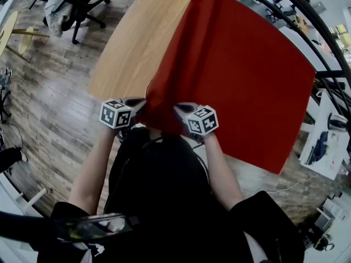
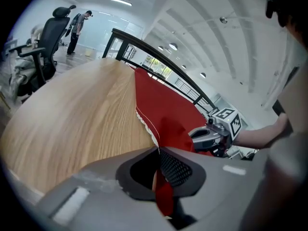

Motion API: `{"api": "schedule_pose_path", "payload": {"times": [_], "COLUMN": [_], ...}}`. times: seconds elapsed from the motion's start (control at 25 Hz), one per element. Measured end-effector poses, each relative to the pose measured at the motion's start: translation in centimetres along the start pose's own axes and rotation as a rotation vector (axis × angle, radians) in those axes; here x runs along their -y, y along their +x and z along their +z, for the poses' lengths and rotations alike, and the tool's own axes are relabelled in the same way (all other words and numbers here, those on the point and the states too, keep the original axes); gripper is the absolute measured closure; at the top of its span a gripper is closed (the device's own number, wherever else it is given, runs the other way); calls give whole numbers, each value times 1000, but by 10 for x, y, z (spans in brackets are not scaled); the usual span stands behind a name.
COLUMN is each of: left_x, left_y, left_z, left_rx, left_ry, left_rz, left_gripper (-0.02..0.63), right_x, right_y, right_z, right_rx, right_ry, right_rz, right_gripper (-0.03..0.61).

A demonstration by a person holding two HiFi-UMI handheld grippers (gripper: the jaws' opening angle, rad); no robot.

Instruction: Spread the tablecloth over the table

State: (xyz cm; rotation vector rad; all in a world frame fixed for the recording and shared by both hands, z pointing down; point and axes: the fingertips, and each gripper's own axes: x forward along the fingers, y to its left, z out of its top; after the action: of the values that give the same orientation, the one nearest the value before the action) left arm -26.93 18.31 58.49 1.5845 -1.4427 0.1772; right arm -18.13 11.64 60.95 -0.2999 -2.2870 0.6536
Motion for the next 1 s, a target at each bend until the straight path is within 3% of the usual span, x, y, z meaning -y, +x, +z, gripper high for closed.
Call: {"api": "schedule_pose_path", "payload": {"times": [0.2,0.36,0.44,0.76,1.0], "left_x": [-26,-57,-73,-149,-206], "left_y": [-24,-49,-58,-101,-134], "left_z": [11,15,16,45,62], "left_rx": [9,15,6,48,-7], "left_ry": [25,23,26,13,137], "left_rz": [68,102,100,80,87], "left_gripper": [594,592,591,601,601], "right_x": [26,30,30,34,32], "right_y": [-11,-2,-2,-2,0], "right_z": [3,-6,-8,-11,-9], "right_rx": [19,-108,-121,-129,-165], "right_ry": [56,-59,-85,29,48], "right_rz": [-115,-211,-239,-308,-419], "right_gripper": [569,569,569,569,569]}}
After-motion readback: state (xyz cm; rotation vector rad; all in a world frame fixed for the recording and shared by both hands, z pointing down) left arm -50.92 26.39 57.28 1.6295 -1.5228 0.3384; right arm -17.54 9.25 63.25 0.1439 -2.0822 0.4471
